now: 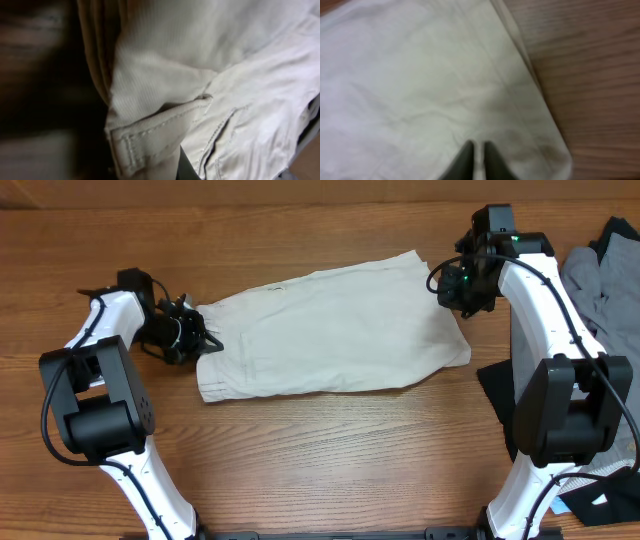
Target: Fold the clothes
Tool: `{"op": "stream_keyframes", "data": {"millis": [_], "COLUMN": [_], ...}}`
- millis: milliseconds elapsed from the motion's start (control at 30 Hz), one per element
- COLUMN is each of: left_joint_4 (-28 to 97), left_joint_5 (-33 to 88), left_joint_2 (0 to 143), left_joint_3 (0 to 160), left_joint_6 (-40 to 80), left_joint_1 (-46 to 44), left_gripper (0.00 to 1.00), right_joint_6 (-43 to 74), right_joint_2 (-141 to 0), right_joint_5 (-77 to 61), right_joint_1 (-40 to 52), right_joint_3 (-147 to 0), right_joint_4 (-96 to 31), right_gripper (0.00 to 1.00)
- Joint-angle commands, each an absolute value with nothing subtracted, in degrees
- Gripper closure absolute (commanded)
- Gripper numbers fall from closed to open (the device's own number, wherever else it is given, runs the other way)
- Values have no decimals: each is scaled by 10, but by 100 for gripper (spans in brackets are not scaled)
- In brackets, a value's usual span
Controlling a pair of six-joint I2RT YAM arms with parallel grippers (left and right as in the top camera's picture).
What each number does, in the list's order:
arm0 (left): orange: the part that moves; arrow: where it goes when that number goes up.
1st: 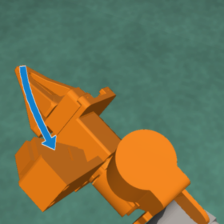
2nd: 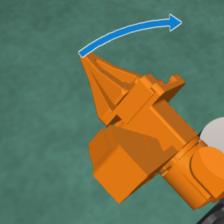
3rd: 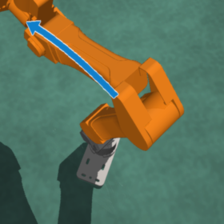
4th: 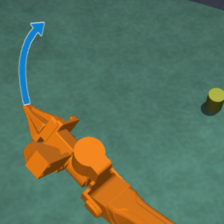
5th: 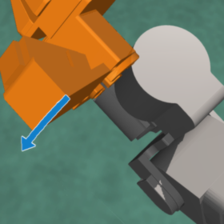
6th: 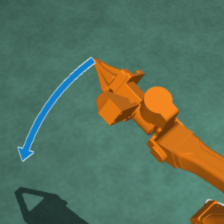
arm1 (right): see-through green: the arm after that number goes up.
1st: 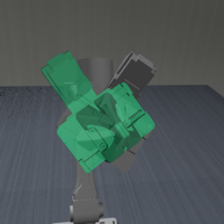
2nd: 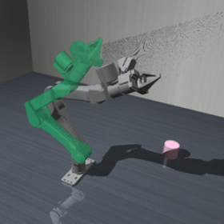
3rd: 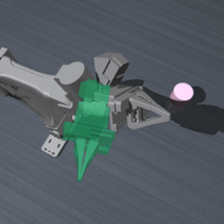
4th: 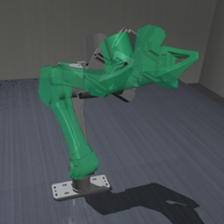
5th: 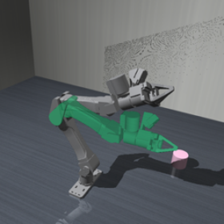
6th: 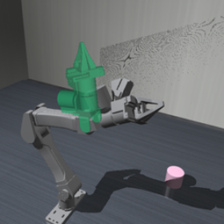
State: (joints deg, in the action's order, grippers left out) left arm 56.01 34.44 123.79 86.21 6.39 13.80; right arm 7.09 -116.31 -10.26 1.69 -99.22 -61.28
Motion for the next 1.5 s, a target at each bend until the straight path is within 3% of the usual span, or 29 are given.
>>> {"op": "stream_keyframes", "data": {"millis": [0,500,900,1467], "left_joint_4": [615,736,773,773], "left_joint_5": [317,316,320,510], "left_joint_2": [1224,1160,1155,1153], "left_joint_3": [934,1125,1153,1158], "left_joint_6": [42,50,51,95], "left_joint_1": [142,141,122,107], "left_gripper": [96,96,96,96], "right_joint_6": [6,37,82,136], "right_joint_2": [-1157,-1162,-1219,-1296], "right_joint_5": [-197,-232,-232,-286], "right_joint_1": [33,217,324,416], "right_joint_3": [-1002,-934,-902,-901], "right_joint_4": [-595,-545,-412,-304], "right_gripper": [96,96,96,96]}}
